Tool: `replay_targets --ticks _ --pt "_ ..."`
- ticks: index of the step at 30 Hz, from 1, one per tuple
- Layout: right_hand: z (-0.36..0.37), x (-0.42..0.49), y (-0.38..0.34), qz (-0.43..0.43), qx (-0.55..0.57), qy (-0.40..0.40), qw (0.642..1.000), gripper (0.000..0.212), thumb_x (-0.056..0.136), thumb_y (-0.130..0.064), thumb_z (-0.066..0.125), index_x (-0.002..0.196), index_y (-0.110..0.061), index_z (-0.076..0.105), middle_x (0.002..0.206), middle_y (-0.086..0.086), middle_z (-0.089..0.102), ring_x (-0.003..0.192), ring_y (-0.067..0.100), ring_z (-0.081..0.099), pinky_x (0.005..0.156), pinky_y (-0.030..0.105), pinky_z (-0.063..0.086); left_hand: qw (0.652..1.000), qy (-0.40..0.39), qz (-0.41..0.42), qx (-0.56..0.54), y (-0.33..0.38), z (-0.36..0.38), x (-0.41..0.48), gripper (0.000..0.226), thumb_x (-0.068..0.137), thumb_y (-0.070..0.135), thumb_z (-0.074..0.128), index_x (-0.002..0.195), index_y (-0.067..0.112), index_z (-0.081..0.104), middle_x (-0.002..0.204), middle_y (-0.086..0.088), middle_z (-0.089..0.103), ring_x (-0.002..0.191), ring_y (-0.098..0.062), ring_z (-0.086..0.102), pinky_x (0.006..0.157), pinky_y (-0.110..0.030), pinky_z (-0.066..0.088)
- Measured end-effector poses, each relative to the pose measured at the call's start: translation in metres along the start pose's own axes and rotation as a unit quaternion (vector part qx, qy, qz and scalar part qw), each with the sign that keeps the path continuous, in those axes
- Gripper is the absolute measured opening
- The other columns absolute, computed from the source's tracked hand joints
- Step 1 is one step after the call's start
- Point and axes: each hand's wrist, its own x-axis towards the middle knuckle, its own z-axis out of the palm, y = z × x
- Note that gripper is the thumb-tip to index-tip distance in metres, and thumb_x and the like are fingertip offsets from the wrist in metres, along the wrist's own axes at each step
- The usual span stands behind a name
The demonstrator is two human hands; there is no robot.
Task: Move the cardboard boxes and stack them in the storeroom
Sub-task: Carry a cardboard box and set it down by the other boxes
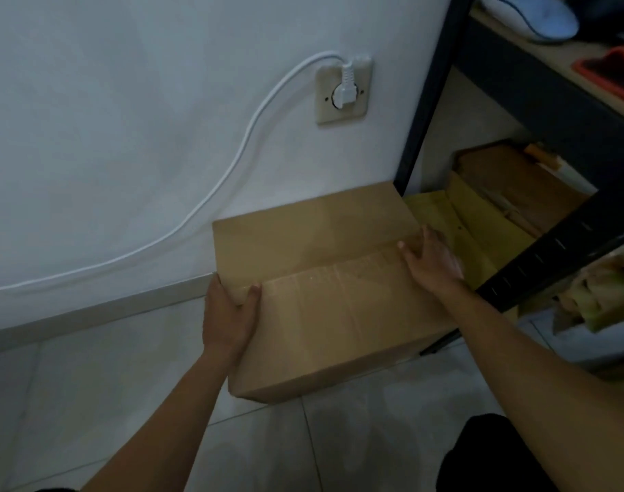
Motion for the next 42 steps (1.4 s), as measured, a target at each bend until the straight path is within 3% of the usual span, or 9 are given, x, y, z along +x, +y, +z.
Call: replay_targets --ticks 4,7,11,13,16,22,26,32,42 --pt "-0.019 -0.034 -0.033 -0.022 0.017 -0.045 0.999 0.065 0.098 -0.052 0.036 0.151 -0.016 0.023 0.156 0.006 0.026 0.14 0.027 0.031 0.111 0.036 0.028 0.993 -0.037 0.039 0.106 0.04 -0.016 -0.015 0.084 0.09 0.062 0.047 0.153 0.013 0.022 0.158 -0.012 0.024 0.146 -0.027 0.021 0.117 -0.043 0.02" --pt "-0.053 -0.077 -0.073 -0.032 0.016 -0.107 0.994 0.064 0.099 -0.053 0.028 0.151 -0.016 0.024 0.159 0.005 0.021 0.145 0.025 0.019 0.118 0.036 0.017 0.981 -0.096 0.077 0.151 0.098 -0.039 -0.043 0.079 0.092 0.064 0.04 0.154 0.02 0.019 0.16 -0.008 0.021 0.147 -0.025 0.016 0.119 -0.047 0.015" --pt "-0.124 -0.145 -0.127 -0.036 -0.024 -0.157 0.987 0.061 0.102 -0.048 0.024 0.148 -0.008 0.03 0.155 0.012 0.027 0.144 0.029 0.018 0.118 0.037 0.015 0.953 -0.165 0.113 0.23 0.18 -0.09 -0.091 0.075 0.092 0.068 0.031 0.154 0.026 0.02 0.16 -0.007 0.02 0.148 -0.025 0.014 0.119 -0.048 0.007" --pt "-0.161 -0.18 -0.154 -0.029 -0.045 -0.166 0.985 0.059 0.103 -0.046 0.023 0.144 -0.005 0.034 0.152 0.016 0.032 0.143 0.031 0.021 0.117 0.039 0.017 0.943 -0.184 0.122 0.247 0.216 -0.121 -0.118 0.073 0.092 0.067 0.03 0.153 0.028 0.023 0.16 -0.009 0.021 0.148 -0.026 0.014 0.119 -0.049 0.007" --pt "-0.206 -0.231 -0.185 -0.008 -0.038 -0.168 0.985 0.064 0.101 -0.052 0.022 0.15 -0.011 0.026 0.157 0.014 0.021 0.147 0.03 0.011 0.117 0.047 0.015 0.935 -0.199 0.132 0.262 0.261 -0.169 -0.158 0.073 0.092 0.067 0.03 0.153 0.027 0.023 0.16 -0.009 0.02 0.148 -0.027 0.014 0.119 -0.048 0.006" --pt "-0.263 -0.328 -0.23 0.027 -0.014 -0.127 0.991 0.063 0.099 -0.053 0.021 0.147 -0.014 0.033 0.155 0.012 0.026 0.146 0.03 0.015 0.114 0.049 0.017 0.918 -0.205 0.19 0.281 0.313 -0.257 -0.215 0.075 0.093 0.067 0.029 0.152 0.022 0.025 0.157 -0.011 0.027 0.145 -0.029 0.022 0.116 -0.047 0.014" --pt "-0.275 -0.391 -0.244 0.046 0.012 -0.072 0.996 0.076 0.09 -0.064 0.011 0.139 -0.016 0.044 0.146 0.013 0.04 0.14 0.035 0.028 0.11 0.053 0.026 0.909 -0.215 0.234 0.269 0.319 -0.302 -0.248 0.076 0.092 0.069 0.028 0.153 0.023 0.026 0.155 -0.008 0.033 0.142 -0.028 0.029 0.116 -0.048 0.02" --pt "-0.29 -0.509 -0.249 0.11 0.073 -0.005 0.991 0.059 0.098 -0.053 0.026 0.14 -0.015 0.043 0.145 0.014 0.043 0.135 0.033 0.037 0.109 0.048 0.033 0.881 -0.272 0.29 0.258 0.3 -0.358 -0.317 0.082 0.089 0.072 0.029 0.153 0.021 0.025 0.155 -0.009 0.032 0.142 -0.028 0.031 0.115 -0.05 0.023" --pt "-0.335 -0.688 -0.167 0.224 0.137 0.081 0.962 0.063 0.099 -0.054 0.028 0.147 -0.014 0.034 0.152 0.01 0.035 0.14 0.028 0.03 0.112 0.043 0.028 0.829 -0.382 0.341 0.223 0.293 -0.347 -0.497 0.077 0.091 0.068 0.035 0.151 0.021 0.03 0.153 -0.01 0.036 0.139 -0.031 0.035 0.111 -0.044 0.031"
